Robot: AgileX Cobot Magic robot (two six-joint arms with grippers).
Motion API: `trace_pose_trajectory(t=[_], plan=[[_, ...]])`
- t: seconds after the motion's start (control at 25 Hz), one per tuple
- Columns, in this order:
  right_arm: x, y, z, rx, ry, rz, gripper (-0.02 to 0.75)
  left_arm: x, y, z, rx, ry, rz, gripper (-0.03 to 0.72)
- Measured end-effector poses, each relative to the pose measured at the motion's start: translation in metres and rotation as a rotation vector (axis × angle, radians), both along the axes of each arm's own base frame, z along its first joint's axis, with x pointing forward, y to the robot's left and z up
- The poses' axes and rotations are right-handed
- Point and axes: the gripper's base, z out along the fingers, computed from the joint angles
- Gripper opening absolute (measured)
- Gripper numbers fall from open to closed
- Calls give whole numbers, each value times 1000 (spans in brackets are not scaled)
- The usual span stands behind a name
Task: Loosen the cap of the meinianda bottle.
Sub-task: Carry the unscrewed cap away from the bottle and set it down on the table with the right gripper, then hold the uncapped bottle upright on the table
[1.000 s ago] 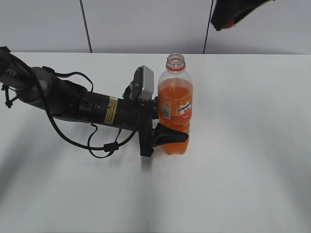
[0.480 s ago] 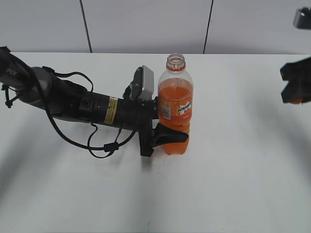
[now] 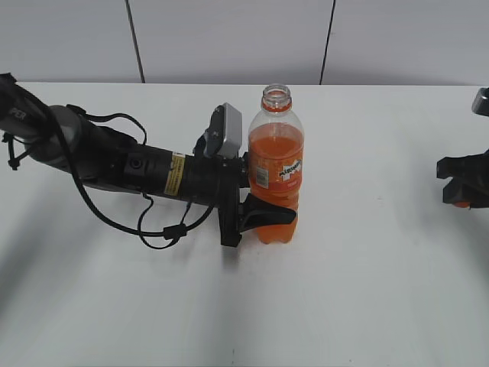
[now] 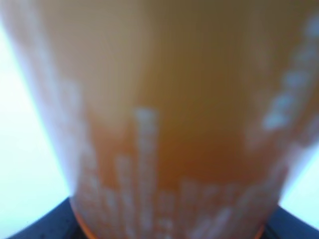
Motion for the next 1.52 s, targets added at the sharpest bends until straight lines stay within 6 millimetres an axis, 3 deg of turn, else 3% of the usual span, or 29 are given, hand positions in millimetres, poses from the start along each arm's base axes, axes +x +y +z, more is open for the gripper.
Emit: trace_pose_trajectory(t=[0.32,0.64,0.72,0.88,1.04,1.36,1.52], plan=[[8,-1,-48,13,101,-50,271,0,0,0,0,0,0,398],[8,-1,-54,19,116,-61,277,0,0,0,0,0,0,398],[8,-1,-54,20,117,-62,332,0,0,0,0,0,0,398],[8,-1,-54,20,119,-61,529,0,0,0,0,0,0,398],[8,-1,-54,22,123,-61,549,0,0,0,0,0,0,398],[4,1,-21,44,51,-61,533,0,0,0,0,0,-1,398],[1,1,2,49,-20,-58,533,-1,0,-1,8,-3,-7,484]])
